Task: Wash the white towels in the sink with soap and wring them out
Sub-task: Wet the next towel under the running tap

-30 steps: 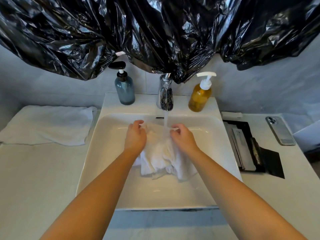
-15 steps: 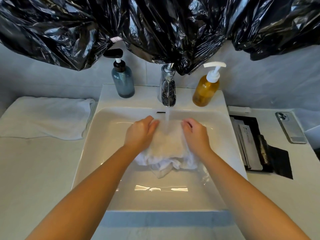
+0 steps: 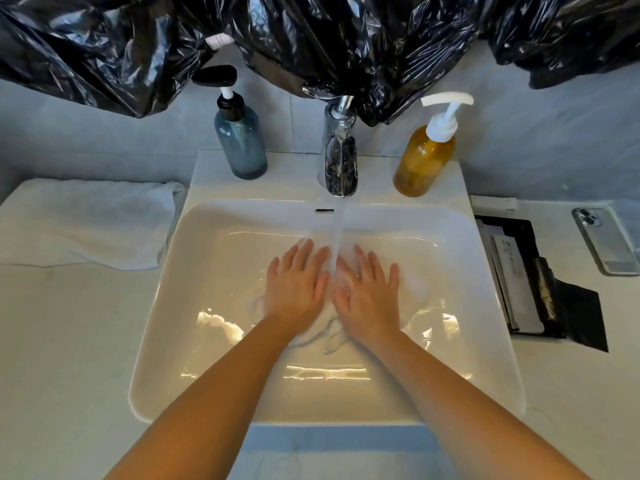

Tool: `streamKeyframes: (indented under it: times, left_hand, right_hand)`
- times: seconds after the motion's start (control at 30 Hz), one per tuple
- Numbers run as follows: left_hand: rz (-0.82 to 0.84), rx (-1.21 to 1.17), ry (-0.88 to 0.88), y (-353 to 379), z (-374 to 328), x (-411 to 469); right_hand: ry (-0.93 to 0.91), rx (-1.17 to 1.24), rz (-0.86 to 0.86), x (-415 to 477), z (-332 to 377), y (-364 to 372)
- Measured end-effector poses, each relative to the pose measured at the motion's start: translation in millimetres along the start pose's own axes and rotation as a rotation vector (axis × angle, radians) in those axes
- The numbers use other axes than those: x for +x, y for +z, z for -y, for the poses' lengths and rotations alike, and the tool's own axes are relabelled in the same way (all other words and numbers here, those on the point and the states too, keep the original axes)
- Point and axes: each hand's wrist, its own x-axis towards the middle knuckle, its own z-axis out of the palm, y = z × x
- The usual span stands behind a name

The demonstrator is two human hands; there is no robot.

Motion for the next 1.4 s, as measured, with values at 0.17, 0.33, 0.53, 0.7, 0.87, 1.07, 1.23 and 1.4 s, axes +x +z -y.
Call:
streamKeyframes:
  times: [0.17, 0.33, 0.53, 0.7, 0.87, 1.07, 1.23, 1.4]
  left_hand:
    - [-0.177, -0.091, 0.037, 7.9, 1.1, 0.2]
    - [-0.227, -0.140, 0.021, 8.3, 0.0, -1.5]
    - [-0.035, -0.065, -0.029, -2.8, 13.9, -3.7]
    - [-0.017, -0.140, -0.208, -13.7, 13.2, -3.3]
    - [-0.178, -0.306, -0.203, -33.1, 8.9, -6.1]
    - [-0.410, -0.164, -0.297, -56.4, 35.1, -9.7]
    - [-0.162, -0.024, -0.018, -39.0, 30.5, 1.8]
    - [-0.134, 0.229, 0.100, -12.7, 33.1, 5.9]
  right_hand:
    - [0.005, 0.038, -0.069, 2.4, -0.9, 6.8]
    - [0.019, 0.021, -0.008, 6.2, -3.2, 2.3]
    - [0.227, -0.033, 0.094, 11.3, -11.1, -14.6]
    - [0.156, 0.093, -0.024, 11.2, -14.2, -19.9]
    - [0.191, 0.698, -0.189, 15.0, -16.9, -25.4]
    - [0.072, 0.821, -0.140, 35.6, 10.9, -32.8]
    - [0.042, 0.417, 0.052, 25.4, -2.9, -19.8]
    - [-0.040, 0.097, 0.024, 18.2, 6.9, -5.1]
